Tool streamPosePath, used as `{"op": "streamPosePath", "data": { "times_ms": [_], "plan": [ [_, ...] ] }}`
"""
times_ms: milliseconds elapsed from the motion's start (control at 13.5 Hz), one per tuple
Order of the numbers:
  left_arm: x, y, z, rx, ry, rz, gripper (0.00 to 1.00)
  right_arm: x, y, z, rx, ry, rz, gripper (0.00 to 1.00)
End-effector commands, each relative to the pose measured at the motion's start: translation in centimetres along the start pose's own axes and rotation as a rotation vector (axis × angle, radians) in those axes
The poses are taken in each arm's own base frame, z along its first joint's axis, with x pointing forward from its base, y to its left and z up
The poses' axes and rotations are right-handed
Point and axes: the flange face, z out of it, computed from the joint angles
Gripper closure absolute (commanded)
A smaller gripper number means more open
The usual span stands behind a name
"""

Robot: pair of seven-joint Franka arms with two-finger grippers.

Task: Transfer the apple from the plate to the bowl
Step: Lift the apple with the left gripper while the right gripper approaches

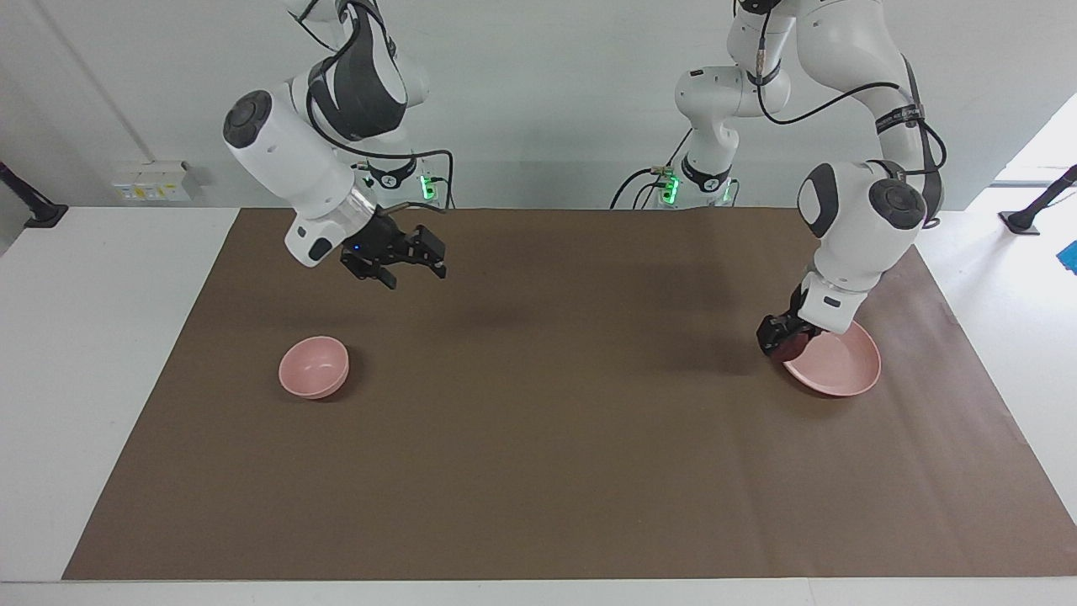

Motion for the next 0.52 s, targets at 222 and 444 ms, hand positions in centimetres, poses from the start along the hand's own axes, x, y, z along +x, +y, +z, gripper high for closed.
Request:
{"op": "streamPosePath", "data": {
  "times_ms": [222, 444],
  "plan": [
    [-1.7, 3.8, -1.6, -0.268, -0.239, -0.173, 1.0, -0.4, -2.5, 7.3, 0.234, -0.022, 0.077, 0.0],
    [-4.4, 8.8, -1.6, -0.364, -0.333, -0.171, 1.0, -0.8, -2.3, 8.6, 0.374, -0.042, 0.124, 0.0]
  ]
}}
